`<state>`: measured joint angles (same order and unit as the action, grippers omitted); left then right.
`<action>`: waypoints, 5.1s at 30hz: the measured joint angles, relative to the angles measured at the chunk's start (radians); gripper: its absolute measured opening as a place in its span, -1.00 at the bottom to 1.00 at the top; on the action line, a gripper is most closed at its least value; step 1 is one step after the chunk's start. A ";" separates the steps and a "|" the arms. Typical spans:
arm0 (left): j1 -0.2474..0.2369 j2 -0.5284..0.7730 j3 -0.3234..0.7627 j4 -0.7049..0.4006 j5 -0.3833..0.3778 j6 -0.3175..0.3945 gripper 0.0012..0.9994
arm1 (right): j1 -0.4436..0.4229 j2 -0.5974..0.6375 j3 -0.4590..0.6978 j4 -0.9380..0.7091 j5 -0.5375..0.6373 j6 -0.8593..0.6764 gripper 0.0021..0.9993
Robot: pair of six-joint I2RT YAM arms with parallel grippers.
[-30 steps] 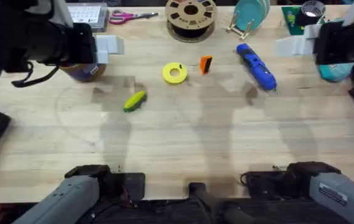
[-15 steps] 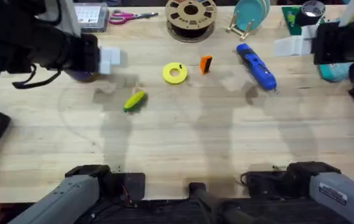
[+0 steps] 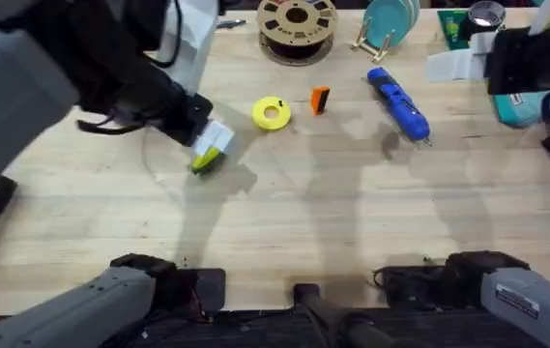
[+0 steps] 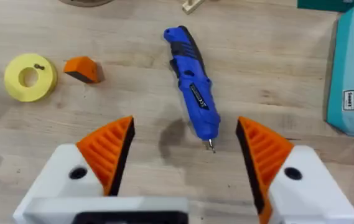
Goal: Pick up the gripper from the table and insert it into the empty holder that is missing its gripper. Then pick up a screw, insert it into the mounting hole, and use the screwdriver to tighten it. Finally, clean up the table by picking up the vegetable and placing it into the bucket.
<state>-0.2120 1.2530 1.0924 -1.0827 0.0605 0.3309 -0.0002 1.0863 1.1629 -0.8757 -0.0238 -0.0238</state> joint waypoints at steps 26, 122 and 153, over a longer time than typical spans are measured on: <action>-0.003 0.324 -0.176 0.238 -0.003 0.003 0.91 | 0.000 0.000 0.000 0.000 0.000 0.000 1.00; 0.002 -0.127 0.149 0.385 -0.027 -0.105 0.97 | 0.000 0.000 0.000 0.000 0.000 0.000 1.00; 0.138 -0.982 -0.803 1.147 0.057 -0.198 0.97 | 0.000 0.000 0.000 0.000 0.000 0.000 1.00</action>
<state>-0.0741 0.2707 0.2897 0.0644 0.1175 0.1334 -0.0002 1.0866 1.1633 -0.8761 -0.0235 -0.0243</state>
